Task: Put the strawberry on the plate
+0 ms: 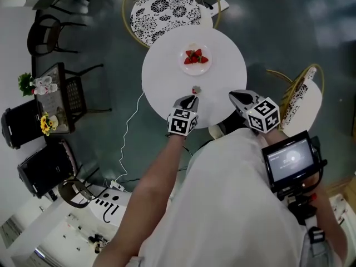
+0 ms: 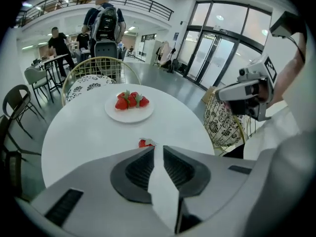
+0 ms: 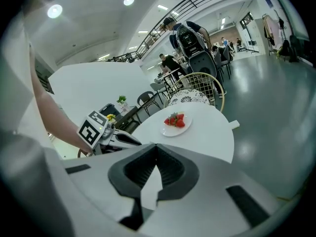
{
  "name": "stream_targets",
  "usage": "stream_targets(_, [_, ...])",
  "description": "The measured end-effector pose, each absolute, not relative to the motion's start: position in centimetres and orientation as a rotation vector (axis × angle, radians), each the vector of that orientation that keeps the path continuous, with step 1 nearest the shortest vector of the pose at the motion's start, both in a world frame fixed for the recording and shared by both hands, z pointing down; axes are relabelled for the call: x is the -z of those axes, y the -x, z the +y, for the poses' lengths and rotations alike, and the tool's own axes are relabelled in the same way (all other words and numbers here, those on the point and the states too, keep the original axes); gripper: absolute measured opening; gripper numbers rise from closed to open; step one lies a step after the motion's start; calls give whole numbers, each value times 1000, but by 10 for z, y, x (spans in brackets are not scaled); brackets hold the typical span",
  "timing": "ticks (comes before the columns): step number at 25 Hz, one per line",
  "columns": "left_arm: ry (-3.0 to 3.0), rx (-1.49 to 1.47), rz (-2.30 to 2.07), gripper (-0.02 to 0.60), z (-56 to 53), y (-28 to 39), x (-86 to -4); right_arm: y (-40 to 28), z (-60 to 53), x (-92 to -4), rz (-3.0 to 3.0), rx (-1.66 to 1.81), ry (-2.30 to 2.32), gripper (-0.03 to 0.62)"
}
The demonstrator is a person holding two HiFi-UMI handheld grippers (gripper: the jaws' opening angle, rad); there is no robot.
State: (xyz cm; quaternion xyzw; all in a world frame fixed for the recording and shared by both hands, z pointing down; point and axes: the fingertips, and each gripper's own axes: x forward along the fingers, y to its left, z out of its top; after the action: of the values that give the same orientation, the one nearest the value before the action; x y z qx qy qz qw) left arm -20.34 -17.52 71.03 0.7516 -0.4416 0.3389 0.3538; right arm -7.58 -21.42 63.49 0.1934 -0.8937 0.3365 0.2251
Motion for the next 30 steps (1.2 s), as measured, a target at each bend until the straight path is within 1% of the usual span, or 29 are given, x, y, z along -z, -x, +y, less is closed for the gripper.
stream_targets(1, [-1949, -895, -1140, 59, -178, 204, -711, 75, -215, -636, -2463, -931, -537, 5])
stream_targets(2, [-1953, -914, -1138, 74, -180, 205, -713, 74, -215, -636, -2460, -934, -542, 5])
stream_targets(5, [-1962, -967, -1131, 102, -184, 206, -717, 70, -214, -638, -2447, -949, -562, 5])
stream_targets(7, [-1981, -999, -1117, 109, -186, 207, -721, 67, -214, -639, -2439, -959, -577, 5])
stream_targets(11, [-2017, -1066, -1092, 153, -191, 211, -731, 62, -216, -642, -2427, -972, -604, 5])
stream_targets(22, [-2001, -1289, -975, 158, -194, 217, -752, 53, -220, -644, -2408, -1003, -656, 5])
stream_targets(30, [-2016, -1258, -987, 153, -198, 216, -747, 53, -221, -645, -2402, -1009, -660, 5])
